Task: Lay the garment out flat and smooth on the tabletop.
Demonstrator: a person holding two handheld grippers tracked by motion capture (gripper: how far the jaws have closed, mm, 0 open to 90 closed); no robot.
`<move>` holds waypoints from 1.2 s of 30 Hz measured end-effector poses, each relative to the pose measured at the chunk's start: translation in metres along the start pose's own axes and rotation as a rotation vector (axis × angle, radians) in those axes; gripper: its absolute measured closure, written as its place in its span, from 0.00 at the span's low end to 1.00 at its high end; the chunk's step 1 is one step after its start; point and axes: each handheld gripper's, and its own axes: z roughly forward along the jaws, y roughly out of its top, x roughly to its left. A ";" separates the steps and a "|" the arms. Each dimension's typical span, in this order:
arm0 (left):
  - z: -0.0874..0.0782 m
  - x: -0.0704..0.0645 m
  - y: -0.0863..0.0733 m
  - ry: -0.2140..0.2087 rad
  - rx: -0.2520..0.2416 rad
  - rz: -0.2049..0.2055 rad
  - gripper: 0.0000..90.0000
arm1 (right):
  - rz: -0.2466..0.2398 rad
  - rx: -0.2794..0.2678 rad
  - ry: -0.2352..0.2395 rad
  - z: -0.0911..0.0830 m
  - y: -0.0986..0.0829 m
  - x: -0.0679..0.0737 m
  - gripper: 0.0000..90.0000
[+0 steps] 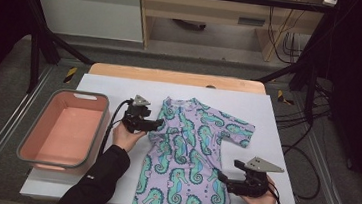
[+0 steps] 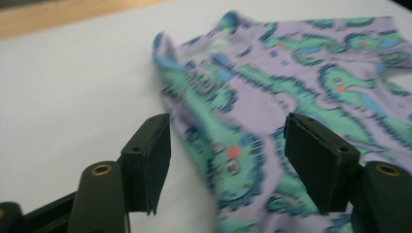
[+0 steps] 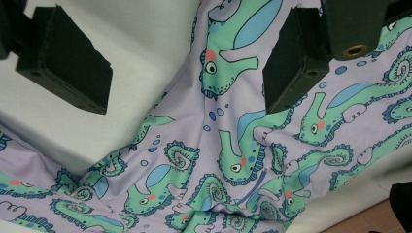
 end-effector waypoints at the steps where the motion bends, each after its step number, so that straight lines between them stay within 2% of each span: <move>1: 0.004 0.003 -0.002 -0.005 0.022 -0.014 0.38 | 0.000 0.002 0.000 0.000 0.000 0.000 0.21; 3: 0.013 0.005 -0.004 -0.021 0.049 -0.028 0.42 | 0.000 0.002 0.000 0.001 0.000 0.000 0.21; 6: 0.022 0.004 -0.007 -0.085 0.068 -0.044 0.63 | 0.001 -0.001 0.001 0.000 0.000 -0.001 0.21; 7: 0.022 0.003 -0.007 -0.106 0.065 -0.046 0.73 | 0.002 -0.004 -0.001 0.000 -0.001 -0.001 0.21; 9: 0.018 -0.002 -0.006 -0.108 0.047 -0.027 0.93 | 0.001 -0.005 -0.001 -0.001 -0.001 -0.002 0.21; 11: 0.007 -0.007 -0.004 -0.104 0.010 -0.002 0.96 | 0.002 -0.005 -0.002 -0.002 -0.001 -0.002 0.21; 12: -0.003 -0.011 -0.005 -0.091 -0.009 0.024 0.97 | 0.001 -0.005 -0.002 -0.002 -0.001 -0.002 0.21; 14: -0.017 -0.016 -0.010 -0.041 -0.021 0.082 0.97 | 0.002 -0.005 -0.003 -0.002 -0.001 -0.002 0.21; 15: -0.023 -0.018 -0.015 -0.032 -0.019 0.106 0.97 | 0.003 -0.005 -0.004 -0.002 -0.001 -0.002 0.21; 17: -0.030 -0.020 -0.025 -0.052 -0.011 0.129 0.96 | 0.000 -0.003 -0.004 -0.001 -0.001 -0.002 0.21; 20: -0.032 -0.021 -0.042 -0.125 0.010 0.137 0.92 | 0.002 0.005 -0.003 0.000 -0.001 -0.001 0.21; 22: -0.030 -0.021 -0.044 -0.134 0.019 0.136 0.85 | -0.001 0.008 -0.003 0.001 0.000 0.000 0.21; 24: -0.027 -0.021 -0.040 -0.134 0.014 0.121 0.72 | -0.001 0.008 -0.003 0.001 0.000 0.000 0.21; 26: -0.023 -0.021 -0.029 -0.116 0.008 0.098 0.52 | 0.002 0.007 -0.004 0.001 0.000 0.000 0.21; 27: -0.021 -0.021 -0.023 -0.089 0.002 0.104 0.44 | 0.002 0.005 -0.004 0.001 0.000 0.000 0.21; 28: -0.020 -0.021 -0.018 -0.055 -0.015 0.113 0.39 | 0.002 0.003 -0.004 0.000 0.000 -0.001 0.21; 29: -0.018 -0.021 -0.013 -0.038 -0.025 0.114 0.35 | 0.006 0.005 -0.004 0.000 0.000 -0.001 0.21; 33: -0.004 -0.011 0.006 -0.025 -0.007 0.046 0.32 | 0.000 0.005 -0.002 0.001 -0.001 -0.001 0.21; 36: 0.009 -0.002 0.011 -0.013 0.047 0.017 0.32 | -0.001 0.005 0.002 0.000 0.000 -0.001 0.21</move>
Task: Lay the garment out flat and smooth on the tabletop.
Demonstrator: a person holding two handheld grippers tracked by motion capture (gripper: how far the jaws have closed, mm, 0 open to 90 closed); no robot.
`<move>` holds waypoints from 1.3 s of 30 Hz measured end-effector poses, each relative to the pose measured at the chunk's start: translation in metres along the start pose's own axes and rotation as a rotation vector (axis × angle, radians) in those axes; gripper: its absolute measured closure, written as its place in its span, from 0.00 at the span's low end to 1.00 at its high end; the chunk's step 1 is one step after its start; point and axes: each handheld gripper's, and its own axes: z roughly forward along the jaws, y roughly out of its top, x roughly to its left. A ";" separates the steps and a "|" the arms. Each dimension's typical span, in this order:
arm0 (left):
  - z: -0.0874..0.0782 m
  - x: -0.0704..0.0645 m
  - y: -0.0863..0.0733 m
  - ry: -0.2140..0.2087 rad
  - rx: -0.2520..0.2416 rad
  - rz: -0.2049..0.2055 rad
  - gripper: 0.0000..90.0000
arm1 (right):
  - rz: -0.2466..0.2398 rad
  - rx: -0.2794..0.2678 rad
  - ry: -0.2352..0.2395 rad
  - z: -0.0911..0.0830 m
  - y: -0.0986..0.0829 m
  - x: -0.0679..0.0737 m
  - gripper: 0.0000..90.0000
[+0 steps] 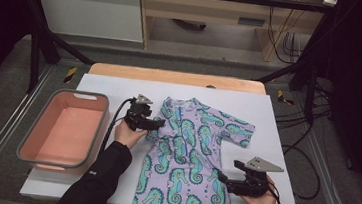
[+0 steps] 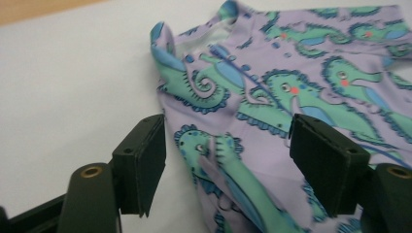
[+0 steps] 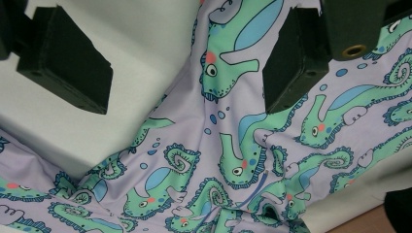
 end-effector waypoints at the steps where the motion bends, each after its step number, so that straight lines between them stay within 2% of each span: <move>1: 0.004 0.003 0.000 -0.006 0.016 -0.013 0.34 | 0.003 0.001 0.000 0.000 0.000 0.000 0.21; 3: 0.008 0.006 -0.002 -0.036 0.052 -0.043 0.41 | -0.001 0.003 0.001 0.000 0.000 0.000 0.21; 5: 0.008 0.008 -0.004 -0.059 0.073 -0.048 0.59 | 0.000 0.004 0.002 0.000 0.000 0.000 0.21; 7: 0.004 0.007 -0.004 -0.051 0.085 -0.028 0.78 | -0.002 0.003 0.002 0.000 0.000 0.000 0.21; 9: -0.005 0.005 -0.003 -0.047 0.060 -0.015 0.91 | -0.001 0.005 0.001 0.000 0.000 0.000 0.21; 10: -0.013 0.003 -0.002 -0.041 0.032 -0.012 0.94 | -0.002 0.004 0.000 0.000 0.000 0.000 0.21; 11: -0.019 0.002 -0.001 -0.029 0.015 -0.004 0.94 | 0.000 0.004 0.000 0.000 0.000 0.000 0.21; 13: -0.037 0.000 0.001 0.021 -0.038 0.022 0.95 | 0.000 0.002 -0.003 0.000 0.000 0.000 0.21; 15: -0.050 0.001 0.001 0.101 -0.071 0.044 0.95 | -0.002 0.001 -0.005 0.000 0.000 0.000 0.21; 16: -0.058 0.003 -0.001 0.156 -0.091 0.036 0.95 | -0.002 0.001 -0.005 0.000 0.000 0.000 0.21; 17: -0.063 0.006 -0.001 0.181 -0.099 0.030 0.95 | -0.003 0.002 -0.005 0.000 0.000 0.000 0.21; 18: -0.068 0.009 -0.003 0.234 -0.101 0.016 0.95 | -0.002 0.002 -0.004 -0.001 0.000 0.001 0.21; 19: -0.071 0.012 -0.005 0.263 -0.095 0.002 0.95 | -0.001 0.000 -0.005 0.000 0.000 0.001 0.21; 21: -0.074 0.017 -0.010 0.271 -0.083 -0.032 0.94 | -0.001 0.001 -0.005 0.000 0.001 0.001 0.21; 25: -0.074 0.020 -0.018 0.236 -0.084 -0.051 0.78 | -0.002 0.002 -0.004 0.001 0.001 0.001 0.21; 27: -0.071 0.019 -0.019 0.209 -0.106 -0.038 0.69 | -0.003 0.006 -0.003 0.001 0.001 0.001 0.21; 29: -0.066 0.019 -0.019 0.180 -0.106 -0.035 0.58 | -0.003 0.006 -0.003 0.001 0.001 0.001 0.21; 30: -0.061 0.019 -0.017 0.152 -0.104 -0.024 0.54 | -0.003 0.005 -0.004 0.001 0.001 0.001 0.21; 31: -0.054 0.019 -0.016 0.137 -0.096 -0.010 0.49 | -0.001 0.006 -0.004 0.001 0.001 0.002 0.21; 33: -0.040 0.019 -0.014 0.120 -0.069 0.009 0.46 | -0.002 0.007 -0.002 0.001 0.001 0.002 0.21; 35: -0.027 0.019 -0.013 0.122 -0.052 0.036 0.39 | -0.004 0.006 -0.001 0.001 0.001 0.002 0.21; 37: -0.011 0.021 -0.014 0.118 -0.034 0.055 0.37 | -0.004 0.005 -0.001 0.001 0.001 0.002 0.21; 39: -0.001 0.025 -0.015 0.121 -0.009 0.058 0.35 | -0.006 0.004 0.002 0.001 0.001 0.002 0.21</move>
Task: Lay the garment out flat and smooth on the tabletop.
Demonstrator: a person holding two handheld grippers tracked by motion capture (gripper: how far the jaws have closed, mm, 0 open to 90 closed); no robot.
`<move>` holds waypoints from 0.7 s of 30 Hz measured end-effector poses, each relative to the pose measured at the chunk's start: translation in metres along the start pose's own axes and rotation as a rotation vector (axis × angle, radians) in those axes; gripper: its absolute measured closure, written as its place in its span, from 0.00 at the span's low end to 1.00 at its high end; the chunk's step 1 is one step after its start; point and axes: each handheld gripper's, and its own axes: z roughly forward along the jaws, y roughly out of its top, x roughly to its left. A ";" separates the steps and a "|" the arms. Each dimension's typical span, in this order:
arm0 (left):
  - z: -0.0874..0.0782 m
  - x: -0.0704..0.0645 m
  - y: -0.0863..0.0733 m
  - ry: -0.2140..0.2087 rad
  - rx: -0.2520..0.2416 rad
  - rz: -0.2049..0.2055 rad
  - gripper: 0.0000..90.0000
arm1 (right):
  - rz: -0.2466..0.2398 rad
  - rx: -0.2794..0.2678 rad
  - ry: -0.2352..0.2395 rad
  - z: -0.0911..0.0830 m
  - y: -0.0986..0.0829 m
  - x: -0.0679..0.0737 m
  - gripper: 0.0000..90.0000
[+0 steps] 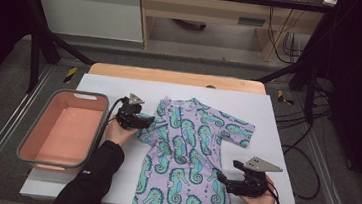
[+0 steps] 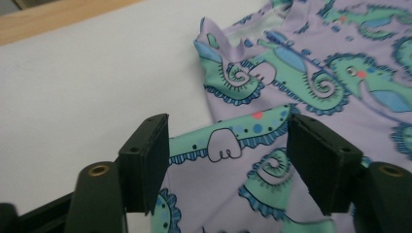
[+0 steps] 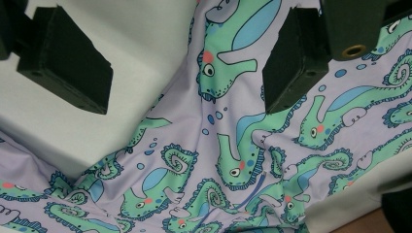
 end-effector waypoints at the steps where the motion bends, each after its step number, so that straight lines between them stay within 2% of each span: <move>1: 0.007 0.004 -0.001 -0.001 0.018 -0.003 0.35 | 0.001 0.000 0.001 0.000 0.000 0.000 0.21; 6: 0.020 0.019 -0.003 0.006 0.061 -0.029 0.35 | 0.002 0.000 0.003 0.000 0.000 -0.001 0.21; 9: 0.026 0.027 -0.007 -0.009 0.088 -0.045 0.41 | 0.000 0.000 0.004 0.000 0.000 0.000 0.21; 11: 0.026 0.028 -0.008 -0.006 0.088 -0.050 0.46 | -0.001 -0.002 0.004 0.000 0.000 0.000 0.21; 13: 0.025 0.028 -0.008 0.011 0.095 -0.038 0.55 | 0.000 -0.001 0.003 0.000 0.000 0.000 0.21; 14: 0.024 0.027 -0.008 0.018 0.101 -0.033 0.63 | 0.000 -0.001 0.002 0.000 0.000 0.000 0.21; 17: 0.019 0.025 -0.006 0.017 0.125 -0.058 0.90 | -0.003 -0.001 0.004 0.000 0.000 0.000 0.21; 18: 0.017 0.024 -0.005 0.019 0.121 -0.057 0.95 | -0.001 -0.001 0.004 0.000 0.001 0.000 0.21; 21: -0.002 0.020 0.002 0.020 0.053 -0.071 0.97 | -0.003 -0.004 0.001 0.000 0.000 0.000 0.21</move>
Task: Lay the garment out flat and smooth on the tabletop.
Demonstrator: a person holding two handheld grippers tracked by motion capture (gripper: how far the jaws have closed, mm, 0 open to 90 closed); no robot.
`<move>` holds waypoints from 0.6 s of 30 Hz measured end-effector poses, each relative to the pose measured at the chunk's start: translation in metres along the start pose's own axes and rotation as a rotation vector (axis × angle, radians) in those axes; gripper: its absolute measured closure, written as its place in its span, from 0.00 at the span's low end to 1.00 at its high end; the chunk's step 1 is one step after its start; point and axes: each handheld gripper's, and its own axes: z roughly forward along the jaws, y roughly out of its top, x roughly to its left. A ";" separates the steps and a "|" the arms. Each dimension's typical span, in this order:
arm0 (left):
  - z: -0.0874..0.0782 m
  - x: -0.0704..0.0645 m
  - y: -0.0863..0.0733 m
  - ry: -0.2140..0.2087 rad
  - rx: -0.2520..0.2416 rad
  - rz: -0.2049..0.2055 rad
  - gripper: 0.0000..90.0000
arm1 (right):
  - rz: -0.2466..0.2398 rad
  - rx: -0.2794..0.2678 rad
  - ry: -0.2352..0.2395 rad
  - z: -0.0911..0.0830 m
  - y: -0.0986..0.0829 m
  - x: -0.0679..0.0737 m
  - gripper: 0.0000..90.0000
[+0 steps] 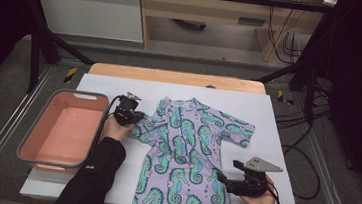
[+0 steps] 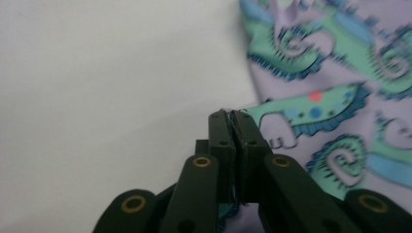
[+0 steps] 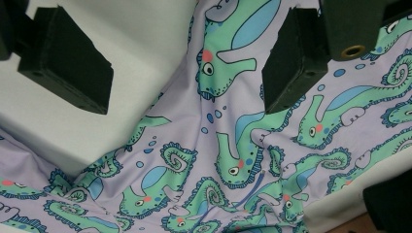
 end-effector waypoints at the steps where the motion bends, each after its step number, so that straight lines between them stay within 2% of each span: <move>1: -0.006 -0.001 0.002 0.014 -0.019 0.002 0.97 | 0.000 -0.001 0.000 0.000 0.000 0.000 0.21; 3: -0.028 -0.002 0.008 0.057 -0.071 -0.001 0.98 | 0.002 0.000 -0.002 0.000 0.000 -0.001 0.21; 6: -0.058 0.001 0.015 0.103 -0.119 -0.040 0.98 | 0.002 -0.003 -0.004 -0.001 0.000 0.000 0.21; 8: -0.075 0.002 0.018 0.174 -0.127 -0.058 0.98 | 0.001 -0.004 -0.005 -0.001 0.001 0.000 0.21; 10: -0.083 0.008 0.017 0.243 -0.110 -0.075 0.98 | 0.002 -0.004 -0.005 -0.001 0.001 0.000 0.21; 11: -0.086 0.013 0.015 0.249 -0.099 -0.106 0.97 | 0.001 -0.004 -0.006 -0.001 0.001 0.001 0.21; 14: -0.088 0.023 0.008 0.246 -0.062 -0.166 0.96 | 0.003 -0.007 -0.004 -0.001 0.002 0.002 0.21; 15: -0.088 0.025 0.005 0.243 -0.056 -0.174 0.95 | 0.003 -0.007 -0.004 -0.001 0.002 0.002 0.21; 17: -0.089 0.026 0.001 0.225 -0.065 -0.182 0.86 | 0.004 -0.006 -0.005 -0.001 0.001 0.001 0.21; 18: -0.089 0.025 -0.001 0.196 -0.073 -0.187 0.82 | 0.005 -0.005 -0.005 -0.001 0.001 0.001 0.21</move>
